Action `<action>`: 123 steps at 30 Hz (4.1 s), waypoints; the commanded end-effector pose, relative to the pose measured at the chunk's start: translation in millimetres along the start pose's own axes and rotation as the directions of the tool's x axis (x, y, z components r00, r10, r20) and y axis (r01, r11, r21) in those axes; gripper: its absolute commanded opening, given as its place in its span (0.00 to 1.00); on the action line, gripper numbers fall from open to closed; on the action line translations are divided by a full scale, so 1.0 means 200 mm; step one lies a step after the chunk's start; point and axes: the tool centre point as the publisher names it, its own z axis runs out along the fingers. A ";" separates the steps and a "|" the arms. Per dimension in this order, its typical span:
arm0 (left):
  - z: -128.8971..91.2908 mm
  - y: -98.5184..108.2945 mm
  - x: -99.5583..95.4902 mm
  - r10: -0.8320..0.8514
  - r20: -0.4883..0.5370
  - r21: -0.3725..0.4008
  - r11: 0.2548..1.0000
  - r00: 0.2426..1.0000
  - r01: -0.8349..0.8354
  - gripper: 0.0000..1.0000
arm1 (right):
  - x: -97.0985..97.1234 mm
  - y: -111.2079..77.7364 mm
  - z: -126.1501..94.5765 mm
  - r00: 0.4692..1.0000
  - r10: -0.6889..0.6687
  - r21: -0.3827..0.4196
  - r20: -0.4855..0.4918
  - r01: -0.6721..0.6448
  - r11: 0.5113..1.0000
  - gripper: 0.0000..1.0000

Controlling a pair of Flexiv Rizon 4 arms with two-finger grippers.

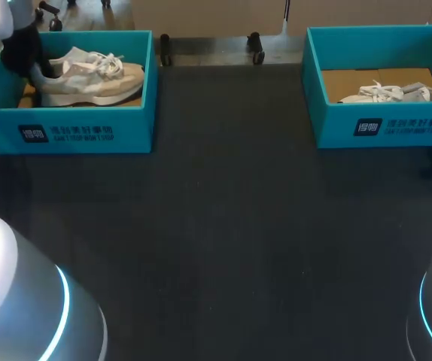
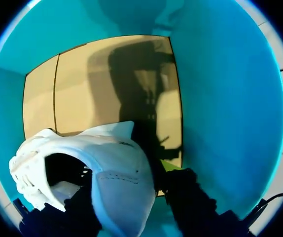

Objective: Take the shoe out of the shoebox, open the shoe tongue, remove and reinsert the insole, then place the shoe into the shoebox

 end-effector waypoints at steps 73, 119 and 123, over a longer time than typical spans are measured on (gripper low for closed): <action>-0.99 -0.15 0.24 0.002 0.066 -0.206 0.978 0.998 0.012 0.00 | 0.00 0.00 0.00 1.000 0.000 -0.001 0.000 0.000 1.000 1.00; -1.27 -0.56 -0.26 -0.096 -0.009 -0.217 0.972 0.995 0.092 0.00 | 0.00 0.00 0.00 1.000 0.000 -0.001 0.000 0.000 1.000 1.00; -1.29 -0.63 -0.36 -0.104 -0.008 -0.212 0.972 0.995 0.100 0.00 | 0.00 0.00 0.00 1.000 0.000 -0.001 0.000 0.000 1.000 1.00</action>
